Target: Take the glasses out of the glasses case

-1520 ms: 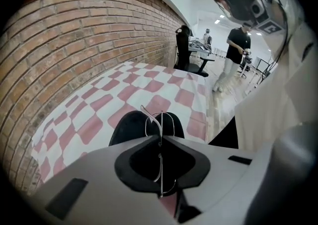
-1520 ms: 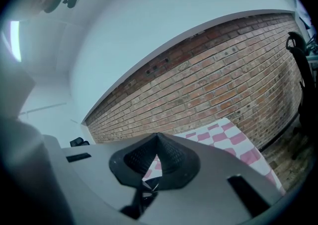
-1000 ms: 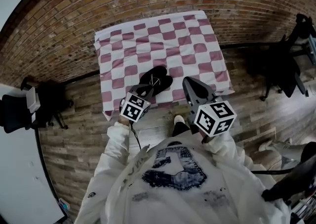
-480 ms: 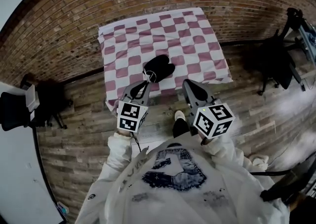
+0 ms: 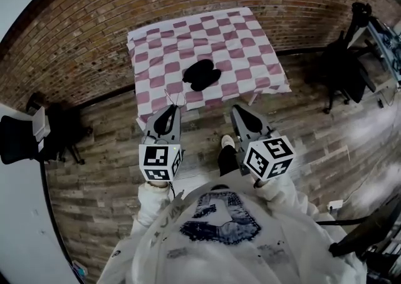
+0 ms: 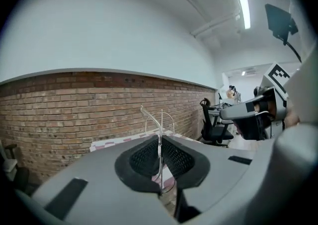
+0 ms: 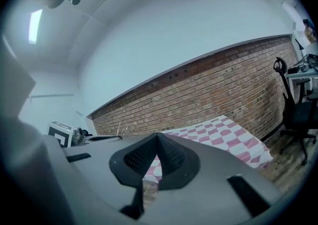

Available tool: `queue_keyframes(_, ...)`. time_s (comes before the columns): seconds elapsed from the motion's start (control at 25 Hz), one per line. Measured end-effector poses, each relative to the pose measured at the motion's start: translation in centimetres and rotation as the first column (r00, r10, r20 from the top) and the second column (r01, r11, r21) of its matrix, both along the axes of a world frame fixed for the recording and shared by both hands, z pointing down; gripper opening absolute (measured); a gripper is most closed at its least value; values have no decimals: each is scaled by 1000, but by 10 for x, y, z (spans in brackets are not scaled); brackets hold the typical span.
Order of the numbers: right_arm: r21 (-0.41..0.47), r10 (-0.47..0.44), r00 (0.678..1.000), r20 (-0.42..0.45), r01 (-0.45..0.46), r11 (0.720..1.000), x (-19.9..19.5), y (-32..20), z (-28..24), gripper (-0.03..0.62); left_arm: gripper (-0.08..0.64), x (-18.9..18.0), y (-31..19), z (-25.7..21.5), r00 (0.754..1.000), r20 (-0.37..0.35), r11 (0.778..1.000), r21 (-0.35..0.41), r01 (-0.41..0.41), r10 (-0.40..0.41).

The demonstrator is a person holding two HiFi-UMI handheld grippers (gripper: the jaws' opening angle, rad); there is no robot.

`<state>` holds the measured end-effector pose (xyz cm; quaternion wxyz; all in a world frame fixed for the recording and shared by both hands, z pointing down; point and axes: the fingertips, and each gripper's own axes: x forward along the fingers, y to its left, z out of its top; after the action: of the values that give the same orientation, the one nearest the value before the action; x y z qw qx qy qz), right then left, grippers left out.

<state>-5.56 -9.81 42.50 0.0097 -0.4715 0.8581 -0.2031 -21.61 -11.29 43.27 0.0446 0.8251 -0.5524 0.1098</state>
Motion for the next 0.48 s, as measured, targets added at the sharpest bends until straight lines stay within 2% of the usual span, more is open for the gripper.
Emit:
queue_keyframes(0.2, 17, 2, 1000, -4, -2, 1000, -4, 35, -1, 14, 34, -1, 43, -21, 1000, -16, 998, 59, 17, -16)
queue_keyframes(0.48, 31, -11, 1000, -9, 11, 999, -11, 68, -5, 14, 34, -5, 89, -33, 997, -48, 995, 87, 58, -54)
